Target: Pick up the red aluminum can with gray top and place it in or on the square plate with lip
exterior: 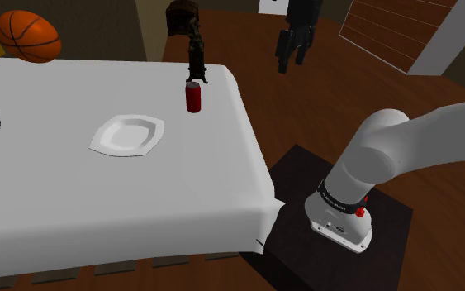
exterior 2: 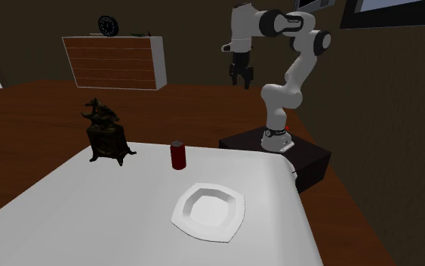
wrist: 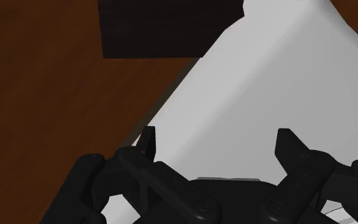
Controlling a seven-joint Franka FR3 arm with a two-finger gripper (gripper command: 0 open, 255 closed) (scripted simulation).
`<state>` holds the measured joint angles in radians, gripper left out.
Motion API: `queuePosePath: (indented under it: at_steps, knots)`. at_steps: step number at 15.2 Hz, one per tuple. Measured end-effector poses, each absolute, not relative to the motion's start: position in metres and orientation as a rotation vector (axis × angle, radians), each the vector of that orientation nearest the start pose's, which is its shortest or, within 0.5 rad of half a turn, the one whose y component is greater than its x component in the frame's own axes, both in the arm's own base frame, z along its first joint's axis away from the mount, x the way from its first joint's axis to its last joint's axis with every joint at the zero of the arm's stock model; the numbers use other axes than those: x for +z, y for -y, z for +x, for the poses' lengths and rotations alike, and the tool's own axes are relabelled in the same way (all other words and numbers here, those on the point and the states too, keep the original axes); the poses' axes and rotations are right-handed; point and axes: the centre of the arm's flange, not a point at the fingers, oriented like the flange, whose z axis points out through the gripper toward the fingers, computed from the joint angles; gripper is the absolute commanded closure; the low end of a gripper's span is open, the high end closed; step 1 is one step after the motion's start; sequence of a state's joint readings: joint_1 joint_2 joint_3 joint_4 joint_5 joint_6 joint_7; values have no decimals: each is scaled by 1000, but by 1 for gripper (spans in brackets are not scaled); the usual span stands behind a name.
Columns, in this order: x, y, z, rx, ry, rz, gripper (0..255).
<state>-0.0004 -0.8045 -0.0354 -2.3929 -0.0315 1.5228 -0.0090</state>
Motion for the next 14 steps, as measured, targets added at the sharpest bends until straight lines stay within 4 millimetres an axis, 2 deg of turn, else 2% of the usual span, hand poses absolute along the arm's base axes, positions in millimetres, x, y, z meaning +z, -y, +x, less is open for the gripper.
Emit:
queuePosePath:
  at_steps: [2,4,11,14]
  knots:
    - [572,16,300,103,-25,-3145,0]
    - [562,13,319,98,-26,-3144,0]
    - [518,4,398,73,-31,-3144,0]
    - [507,-3,430,60,-32,-3143,0]
